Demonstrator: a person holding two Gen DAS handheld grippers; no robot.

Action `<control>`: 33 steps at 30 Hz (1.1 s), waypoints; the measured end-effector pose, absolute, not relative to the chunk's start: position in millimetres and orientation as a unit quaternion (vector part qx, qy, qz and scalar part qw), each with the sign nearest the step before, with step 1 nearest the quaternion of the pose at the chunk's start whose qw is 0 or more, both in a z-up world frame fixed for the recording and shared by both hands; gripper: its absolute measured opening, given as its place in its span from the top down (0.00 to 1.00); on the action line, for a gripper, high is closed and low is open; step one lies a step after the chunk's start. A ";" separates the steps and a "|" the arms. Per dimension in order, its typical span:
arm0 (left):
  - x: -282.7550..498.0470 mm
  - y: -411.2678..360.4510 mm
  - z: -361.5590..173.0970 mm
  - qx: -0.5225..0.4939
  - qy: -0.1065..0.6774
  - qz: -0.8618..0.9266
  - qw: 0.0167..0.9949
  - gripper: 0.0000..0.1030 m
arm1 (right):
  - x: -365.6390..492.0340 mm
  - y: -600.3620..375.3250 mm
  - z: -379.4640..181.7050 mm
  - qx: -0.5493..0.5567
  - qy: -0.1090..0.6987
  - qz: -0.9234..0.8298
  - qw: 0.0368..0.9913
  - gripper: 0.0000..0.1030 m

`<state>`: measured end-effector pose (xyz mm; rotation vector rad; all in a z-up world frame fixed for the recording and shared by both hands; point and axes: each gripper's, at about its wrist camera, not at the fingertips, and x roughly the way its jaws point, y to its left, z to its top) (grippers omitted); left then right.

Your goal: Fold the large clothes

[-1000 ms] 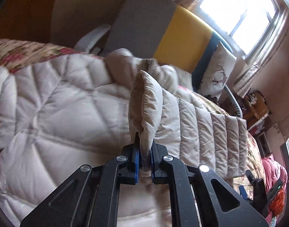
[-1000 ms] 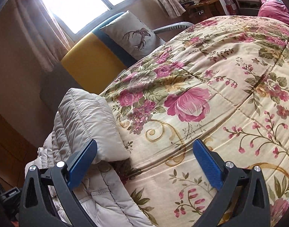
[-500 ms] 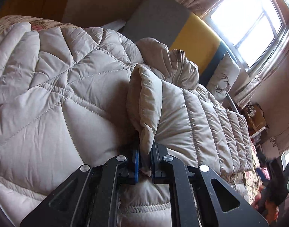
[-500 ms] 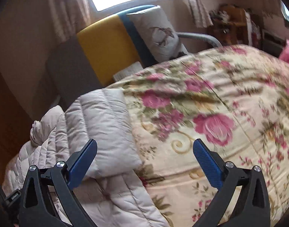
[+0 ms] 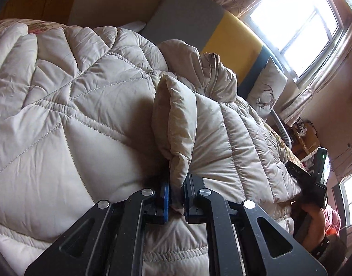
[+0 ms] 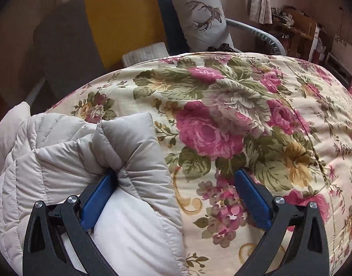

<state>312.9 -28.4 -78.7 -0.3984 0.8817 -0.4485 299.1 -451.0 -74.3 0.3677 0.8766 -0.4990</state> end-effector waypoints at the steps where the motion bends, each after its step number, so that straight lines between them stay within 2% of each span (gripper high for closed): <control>1: 313.4 -28.8 -79.0 -0.193 0.420 -0.215 0.860 0.92 | 293.6 -453.6 -70.1 0.183 0.412 -0.240 0.860 0.02; 7: 312.7 -25.7 -80.0 -0.201 0.419 -0.218 0.858 0.92 | 216.6 -446.1 -31.3 0.250 0.354 -0.246 0.867 0.02; 11: 311.7 -24.5 -80.4 -0.204 0.419 -0.218 0.858 0.92 | 207.1 -436.6 -53.1 0.153 0.417 -0.325 0.835 0.02; 13: 312.0 -24.5 -80.4 -0.204 0.419 -0.218 0.857 0.92 | 205.5 -450.5 -81.3 0.185 0.451 -0.334 0.806 0.02; 16: 312.7 -24.2 -80.3 -0.205 0.420 -0.218 0.857 0.92 | 201.5 -448.7 -68.2 0.169 0.440 -0.349 0.810 0.02; 22: 312.1 -23.8 -79.8 -0.204 0.420 -0.217 0.857 0.92 | 180.1 -398.7 -16.0 0.154 0.322 -0.268 0.895 0.02; 24: 311.9 -23.6 -79.7 -0.205 0.420 -0.217 0.857 0.92 | 196.9 -384.6 -17.8 0.134 0.336 -0.233 0.903 0.02; 26: 312.1 -23.8 -79.6 -0.205 0.420 -0.218 0.857 0.92 | 225.3 -377.4 -39.2 0.076 0.393 -0.264 0.878 0.02; 28: 312.1 -23.3 -79.4 -0.207 0.419 -0.219 0.856 0.92 | 239.6 -379.9 -68.3 0.094 0.435 -0.239 0.863 0.02; 30: 312.3 -23.5 -79.4 -0.208 0.420 -0.220 0.856 0.92 | 238.2 -388.8 -73.6 0.125 0.436 -0.227 0.862 0.02; 33: 311.8 -21.1 -76.8 -0.215 0.421 -0.223 0.853 0.87 | 232.6 -388.2 -74.6 0.125 0.424 -0.229 0.867 0.02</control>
